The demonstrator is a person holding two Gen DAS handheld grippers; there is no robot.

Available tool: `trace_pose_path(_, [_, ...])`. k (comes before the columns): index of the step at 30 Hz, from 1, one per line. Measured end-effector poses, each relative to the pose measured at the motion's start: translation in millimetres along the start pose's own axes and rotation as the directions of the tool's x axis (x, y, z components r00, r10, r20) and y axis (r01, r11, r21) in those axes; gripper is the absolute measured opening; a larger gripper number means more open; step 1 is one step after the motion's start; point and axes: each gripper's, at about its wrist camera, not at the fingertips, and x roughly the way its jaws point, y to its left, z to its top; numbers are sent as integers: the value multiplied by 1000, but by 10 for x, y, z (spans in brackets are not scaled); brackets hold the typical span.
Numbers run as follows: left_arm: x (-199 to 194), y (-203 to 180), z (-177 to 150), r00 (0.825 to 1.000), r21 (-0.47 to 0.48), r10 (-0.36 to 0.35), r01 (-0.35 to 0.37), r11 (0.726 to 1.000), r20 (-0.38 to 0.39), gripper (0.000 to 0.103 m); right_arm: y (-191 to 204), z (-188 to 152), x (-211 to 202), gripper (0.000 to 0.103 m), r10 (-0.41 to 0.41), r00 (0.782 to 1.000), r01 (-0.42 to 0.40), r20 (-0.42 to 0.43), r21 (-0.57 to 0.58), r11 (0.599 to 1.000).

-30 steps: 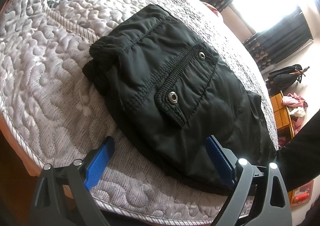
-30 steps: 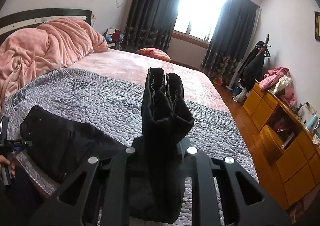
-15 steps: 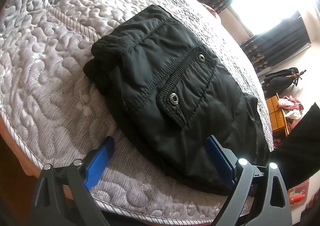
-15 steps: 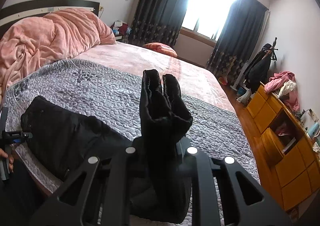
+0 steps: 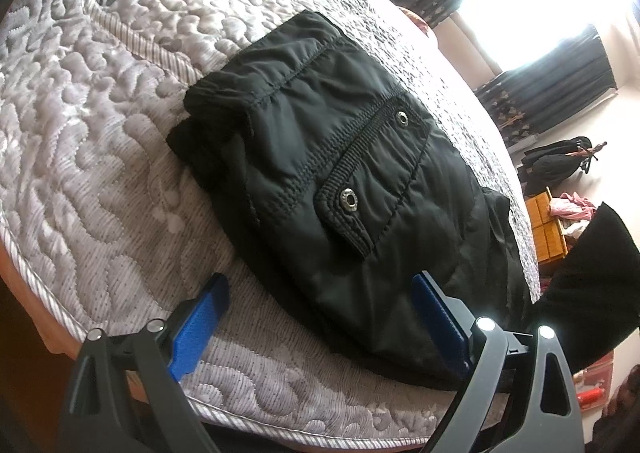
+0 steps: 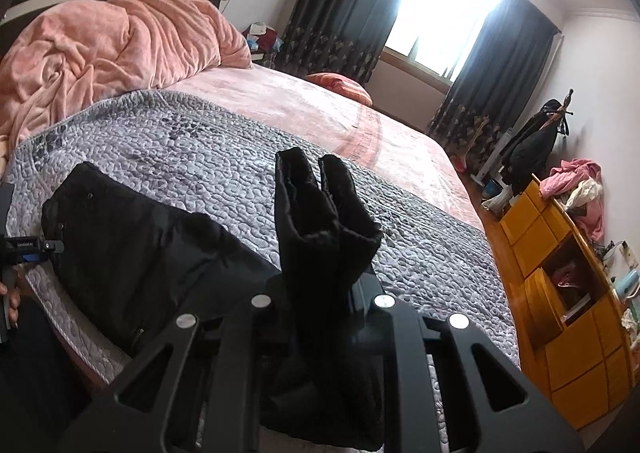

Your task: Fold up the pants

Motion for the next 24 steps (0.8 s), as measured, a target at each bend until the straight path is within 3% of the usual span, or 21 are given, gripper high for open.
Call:
trace_pose_path(15, [-51,40,-3,1000,-7,-18,18,1000,0,93,298,-47,170,16,1,999,-4,-35,-73,997])
trace_pose_path(24, [-92,54,-27,999,-18,-33,33,999,4,93,565,-181,354,16,-44,997,33,-61,-174,984])
